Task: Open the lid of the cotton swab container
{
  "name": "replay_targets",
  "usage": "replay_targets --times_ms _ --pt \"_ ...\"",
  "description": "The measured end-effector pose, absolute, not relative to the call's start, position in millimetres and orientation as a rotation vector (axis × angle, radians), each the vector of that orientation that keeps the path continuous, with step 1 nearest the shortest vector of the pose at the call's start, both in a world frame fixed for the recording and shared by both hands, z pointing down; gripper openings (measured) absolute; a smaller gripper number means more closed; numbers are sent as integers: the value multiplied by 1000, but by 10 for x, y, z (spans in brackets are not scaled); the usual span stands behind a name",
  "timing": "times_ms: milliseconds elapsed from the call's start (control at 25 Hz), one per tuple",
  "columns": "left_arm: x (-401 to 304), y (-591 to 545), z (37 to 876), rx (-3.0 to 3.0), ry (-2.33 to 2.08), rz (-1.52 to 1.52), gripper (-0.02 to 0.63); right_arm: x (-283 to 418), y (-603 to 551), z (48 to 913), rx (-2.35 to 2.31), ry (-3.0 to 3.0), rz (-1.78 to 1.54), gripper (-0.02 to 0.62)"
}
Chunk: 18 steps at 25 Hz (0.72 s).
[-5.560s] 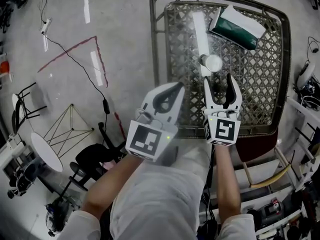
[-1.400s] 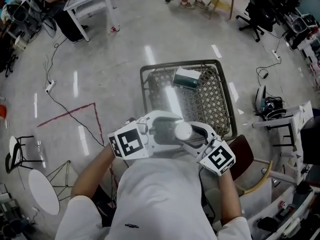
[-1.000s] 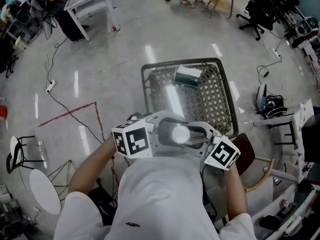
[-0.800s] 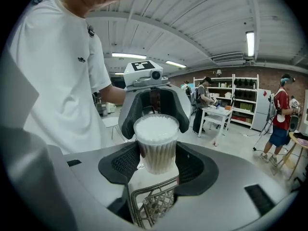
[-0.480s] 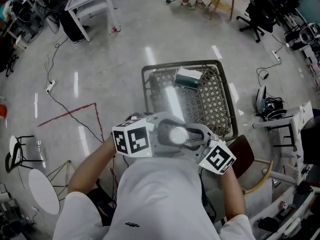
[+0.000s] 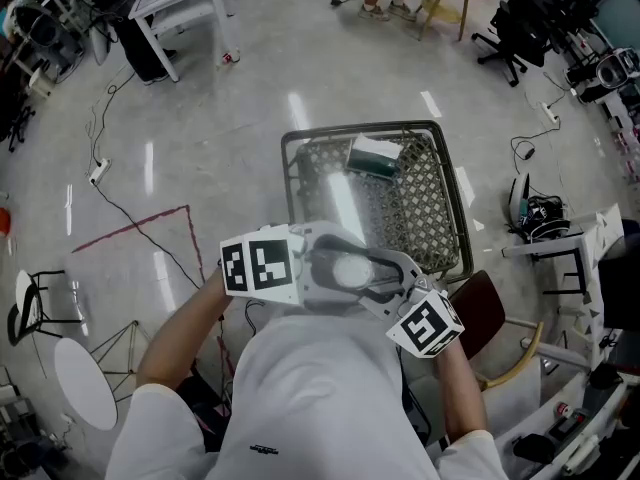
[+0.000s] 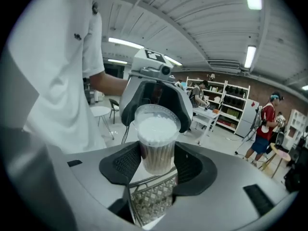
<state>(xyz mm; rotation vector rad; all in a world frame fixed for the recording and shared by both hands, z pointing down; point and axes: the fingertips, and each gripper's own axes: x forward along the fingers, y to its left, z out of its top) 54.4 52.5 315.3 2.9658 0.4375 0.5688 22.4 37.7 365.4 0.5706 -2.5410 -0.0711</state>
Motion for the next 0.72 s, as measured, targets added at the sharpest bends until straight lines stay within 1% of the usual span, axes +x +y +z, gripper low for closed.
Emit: replay_targets --times_ms 280,400,720 --pt "548 487 3085 3026 346 530 264 252 355 3608 592 -2539 -63 210" --pt "513 397 3023 3065 257 471 282 252 323 3581 629 -2559 -43 210" --pt "511 277 2861 3083 59 340 284 256 310 3612 739 -2591 27 212"
